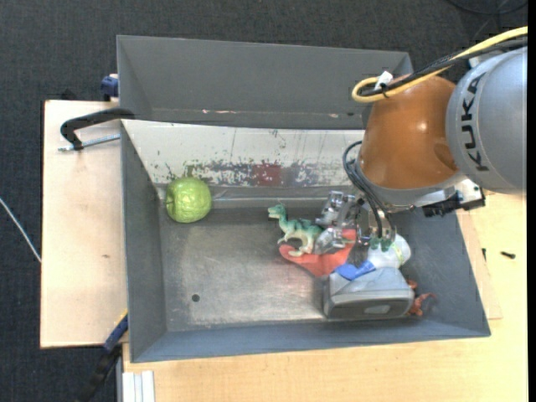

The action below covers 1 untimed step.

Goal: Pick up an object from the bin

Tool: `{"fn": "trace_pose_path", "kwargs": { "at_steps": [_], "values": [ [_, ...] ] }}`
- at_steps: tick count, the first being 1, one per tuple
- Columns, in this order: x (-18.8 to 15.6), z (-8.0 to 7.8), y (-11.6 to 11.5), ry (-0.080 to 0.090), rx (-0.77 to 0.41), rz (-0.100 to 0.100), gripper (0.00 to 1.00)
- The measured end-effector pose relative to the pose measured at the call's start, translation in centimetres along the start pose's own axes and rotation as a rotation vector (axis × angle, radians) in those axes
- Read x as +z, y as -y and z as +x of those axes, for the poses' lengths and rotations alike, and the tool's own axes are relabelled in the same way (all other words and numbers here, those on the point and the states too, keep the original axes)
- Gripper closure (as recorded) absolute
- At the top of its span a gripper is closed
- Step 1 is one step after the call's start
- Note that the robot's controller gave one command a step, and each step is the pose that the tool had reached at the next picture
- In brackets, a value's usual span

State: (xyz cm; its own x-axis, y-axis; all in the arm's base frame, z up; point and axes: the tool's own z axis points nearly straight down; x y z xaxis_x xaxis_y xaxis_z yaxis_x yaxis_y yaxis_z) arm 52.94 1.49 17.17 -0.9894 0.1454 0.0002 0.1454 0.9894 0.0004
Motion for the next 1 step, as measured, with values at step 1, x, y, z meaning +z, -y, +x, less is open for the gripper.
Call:
{"fn": "trace_pose_path", "kwargs": {
  "at_steps": [1],
  "values": [
    [-5.57,-0.55,-0.07,-0.004,-0.014,0.001,1.00]
  ]
}}
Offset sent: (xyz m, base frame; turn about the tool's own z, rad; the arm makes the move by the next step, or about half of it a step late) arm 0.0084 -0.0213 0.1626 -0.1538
